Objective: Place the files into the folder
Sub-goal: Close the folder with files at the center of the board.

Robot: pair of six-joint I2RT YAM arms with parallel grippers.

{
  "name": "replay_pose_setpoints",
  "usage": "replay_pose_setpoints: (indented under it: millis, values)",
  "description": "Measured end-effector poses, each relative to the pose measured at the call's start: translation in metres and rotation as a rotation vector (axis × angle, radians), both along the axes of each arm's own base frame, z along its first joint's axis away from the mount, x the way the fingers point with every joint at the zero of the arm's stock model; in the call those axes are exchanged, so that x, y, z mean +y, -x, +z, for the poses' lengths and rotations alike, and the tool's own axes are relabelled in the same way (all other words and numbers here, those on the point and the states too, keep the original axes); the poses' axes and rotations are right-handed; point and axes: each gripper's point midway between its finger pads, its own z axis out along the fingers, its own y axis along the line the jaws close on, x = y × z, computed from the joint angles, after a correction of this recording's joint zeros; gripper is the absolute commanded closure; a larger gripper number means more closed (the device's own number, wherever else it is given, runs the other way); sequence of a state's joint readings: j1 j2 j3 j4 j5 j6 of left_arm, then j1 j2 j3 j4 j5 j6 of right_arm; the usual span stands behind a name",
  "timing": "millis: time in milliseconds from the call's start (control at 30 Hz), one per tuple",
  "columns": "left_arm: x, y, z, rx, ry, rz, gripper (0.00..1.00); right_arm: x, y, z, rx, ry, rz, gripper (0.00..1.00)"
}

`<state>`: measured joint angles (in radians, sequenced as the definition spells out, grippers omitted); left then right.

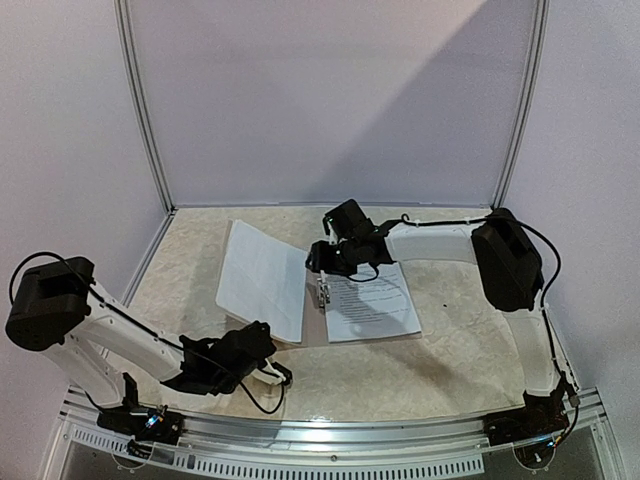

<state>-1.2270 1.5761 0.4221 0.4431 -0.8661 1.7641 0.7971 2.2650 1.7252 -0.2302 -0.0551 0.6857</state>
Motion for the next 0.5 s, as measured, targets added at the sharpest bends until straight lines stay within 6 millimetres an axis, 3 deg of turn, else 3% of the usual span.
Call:
replay_pose_setpoints:
  millis: [133, 233, 367, 500]
  values:
    - [0.001, -0.006, 0.005, -0.028, -0.048, -0.038, 1.00, -0.036, 0.007, 0.025, -0.025, 0.070, -0.048, 0.46]
    - [0.002, -0.010, 0.006, -0.035, -0.060, -0.051, 1.00, -0.091, 0.013, 0.030, -0.022, 0.153, -0.127, 0.51]
    - [0.001, -0.013, 0.007, -0.039, -0.067, -0.066, 1.00, -0.194, 0.016, 0.012, 0.050, 0.293, -0.294, 0.59]
    - [-0.011, -0.018, 0.012, -0.048, -0.055, -0.081, 1.00, -0.265, 0.025, -0.017, 0.152, 0.434, -0.403, 0.69]
